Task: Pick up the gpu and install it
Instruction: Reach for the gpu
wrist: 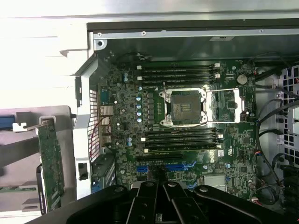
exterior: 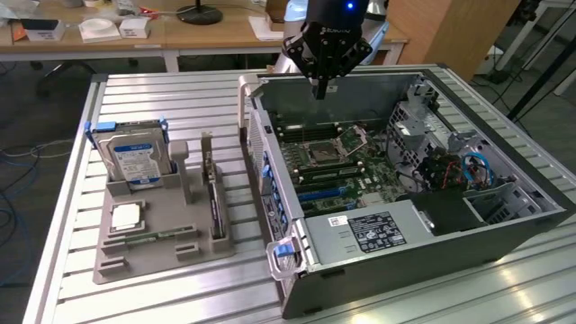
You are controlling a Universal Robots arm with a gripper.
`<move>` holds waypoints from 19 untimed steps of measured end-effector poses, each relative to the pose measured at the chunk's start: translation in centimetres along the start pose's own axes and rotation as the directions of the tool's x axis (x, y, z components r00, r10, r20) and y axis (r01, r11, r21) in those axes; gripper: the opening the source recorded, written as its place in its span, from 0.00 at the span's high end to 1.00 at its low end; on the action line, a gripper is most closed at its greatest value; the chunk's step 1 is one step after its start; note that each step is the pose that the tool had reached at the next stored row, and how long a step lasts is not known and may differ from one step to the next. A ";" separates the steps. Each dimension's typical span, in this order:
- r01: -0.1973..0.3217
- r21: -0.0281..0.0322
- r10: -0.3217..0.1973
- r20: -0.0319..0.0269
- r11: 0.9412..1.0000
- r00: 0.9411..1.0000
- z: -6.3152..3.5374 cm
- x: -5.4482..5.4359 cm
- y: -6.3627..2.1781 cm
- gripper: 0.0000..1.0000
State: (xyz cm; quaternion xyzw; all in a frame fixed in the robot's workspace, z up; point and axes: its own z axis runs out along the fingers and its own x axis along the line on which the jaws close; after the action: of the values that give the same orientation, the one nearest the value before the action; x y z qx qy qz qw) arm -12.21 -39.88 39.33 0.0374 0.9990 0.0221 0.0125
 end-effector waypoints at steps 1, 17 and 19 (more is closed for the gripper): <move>0.000 0.000 0.000 0.000 1.000 1.000 0.00 0.1 -0.01 0.89; 0.000 0.000 0.000 0.000 1.000 1.000 0.02 1.2 -0.10 0.89; 0.000 0.000 0.000 0.000 1.000 1.000 0.02 1.4 -0.11 0.89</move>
State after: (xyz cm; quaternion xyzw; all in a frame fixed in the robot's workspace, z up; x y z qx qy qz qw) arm -13.57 -39.89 39.27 0.0374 0.9990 0.0221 0.0125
